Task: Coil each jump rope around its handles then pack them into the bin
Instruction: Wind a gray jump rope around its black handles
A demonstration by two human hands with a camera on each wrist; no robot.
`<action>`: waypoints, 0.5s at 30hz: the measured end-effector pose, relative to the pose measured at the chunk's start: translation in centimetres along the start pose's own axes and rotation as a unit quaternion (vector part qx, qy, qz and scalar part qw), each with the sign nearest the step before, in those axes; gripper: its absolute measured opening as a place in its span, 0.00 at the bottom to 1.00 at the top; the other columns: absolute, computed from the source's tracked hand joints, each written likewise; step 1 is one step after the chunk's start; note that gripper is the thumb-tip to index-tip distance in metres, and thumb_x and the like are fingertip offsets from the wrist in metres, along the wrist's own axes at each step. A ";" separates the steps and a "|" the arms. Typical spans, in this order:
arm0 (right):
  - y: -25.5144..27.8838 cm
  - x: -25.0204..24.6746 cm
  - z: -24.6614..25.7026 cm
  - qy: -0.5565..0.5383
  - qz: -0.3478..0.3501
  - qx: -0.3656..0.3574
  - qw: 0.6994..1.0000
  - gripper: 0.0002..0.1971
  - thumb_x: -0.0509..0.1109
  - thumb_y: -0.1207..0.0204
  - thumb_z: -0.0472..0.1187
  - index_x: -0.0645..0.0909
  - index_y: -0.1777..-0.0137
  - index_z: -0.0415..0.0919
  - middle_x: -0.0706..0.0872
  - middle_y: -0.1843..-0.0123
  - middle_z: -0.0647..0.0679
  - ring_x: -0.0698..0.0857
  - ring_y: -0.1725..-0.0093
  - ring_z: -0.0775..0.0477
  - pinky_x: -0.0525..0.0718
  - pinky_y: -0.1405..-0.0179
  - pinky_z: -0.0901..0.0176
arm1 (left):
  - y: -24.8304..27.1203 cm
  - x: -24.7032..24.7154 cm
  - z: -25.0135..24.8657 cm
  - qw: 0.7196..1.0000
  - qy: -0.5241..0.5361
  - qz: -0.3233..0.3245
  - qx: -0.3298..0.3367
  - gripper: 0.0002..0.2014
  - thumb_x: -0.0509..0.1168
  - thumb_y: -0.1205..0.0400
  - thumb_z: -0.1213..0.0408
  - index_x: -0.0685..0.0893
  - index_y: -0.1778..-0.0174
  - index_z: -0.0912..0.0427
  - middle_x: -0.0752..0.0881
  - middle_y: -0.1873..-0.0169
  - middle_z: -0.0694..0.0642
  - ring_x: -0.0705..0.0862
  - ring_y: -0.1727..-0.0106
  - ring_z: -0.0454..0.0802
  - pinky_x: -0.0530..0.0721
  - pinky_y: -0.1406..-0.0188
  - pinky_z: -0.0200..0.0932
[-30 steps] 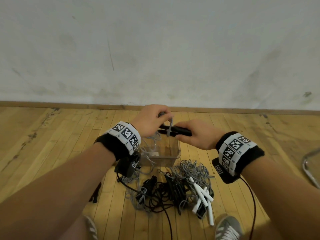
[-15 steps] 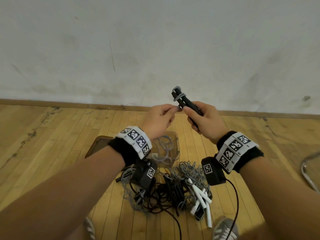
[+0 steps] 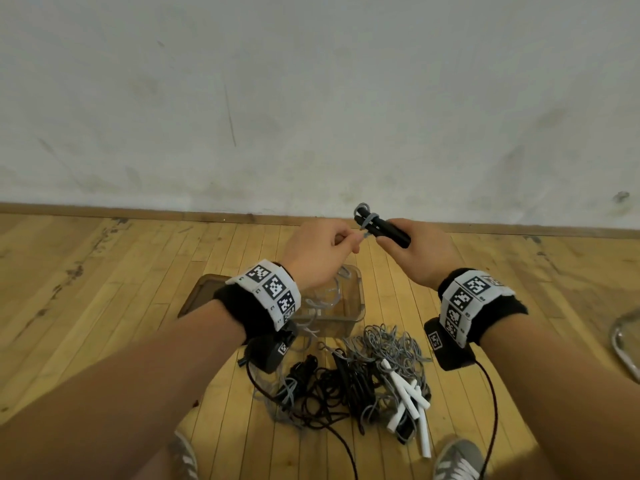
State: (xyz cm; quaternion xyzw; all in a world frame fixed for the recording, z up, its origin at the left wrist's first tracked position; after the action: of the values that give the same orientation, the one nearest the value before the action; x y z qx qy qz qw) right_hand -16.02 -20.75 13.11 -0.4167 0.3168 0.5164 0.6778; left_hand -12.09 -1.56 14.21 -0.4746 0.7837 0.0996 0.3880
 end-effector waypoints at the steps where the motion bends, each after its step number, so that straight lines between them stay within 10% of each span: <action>1: 0.2 -0.1 0.4 0.017 0.018 -0.022 0.999 0.05 0.66 0.13 0.52 0.80 0.42 0.57 0.82 0.65 0.58 0.79 0.68 0.60 0.67 0.71 0.62 | -0.1 -0.3 0.0 1.000 -0.006 0.003 0.007 0.14 0.62 0.10 0.51 0.89 0.56 0.48 0.89 0.65 0.54 0.83 0.69 0.54 0.81 0.66 0.49; 8: 1.3 1.5 1.5 -0.004 0.172 -0.130 0.976 0.12 0.70 0.16 0.53 0.84 0.35 0.54 0.88 0.60 0.56 0.82 0.64 0.59 0.74 0.64 0.62 | -0.9 -1.8 0.7 0.997 -0.051 0.010 0.050 0.11 0.64 0.11 0.56 0.89 0.51 0.55 0.89 0.61 0.50 0.81 0.66 0.44 0.77 0.64 0.42; 15: 1.5 0.2 2.8 -0.164 0.144 -0.115 0.969 0.11 0.76 0.20 0.49 0.89 0.39 0.55 0.84 0.69 0.58 0.79 0.71 0.57 0.72 0.69 0.68 | -2.0 -4.1 2.4 0.997 0.073 0.015 0.028 0.06 0.72 0.16 0.55 0.93 0.57 0.46 0.90 0.68 0.50 0.79 0.70 0.40 0.74 0.68 0.28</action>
State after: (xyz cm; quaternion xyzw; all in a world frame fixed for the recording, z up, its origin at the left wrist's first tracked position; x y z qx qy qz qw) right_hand -17.45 -18.02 13.86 -0.3515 0.1963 0.7026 0.5868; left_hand -8.19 1.41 15.87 -0.4576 0.8197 0.0489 0.3410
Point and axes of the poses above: each hand's wrist, its own y-axis away from the middle knuckle, its own x-axis out of the palm, z = x × y, the point moved 3 cm from there along -y, towards the middle knuckle
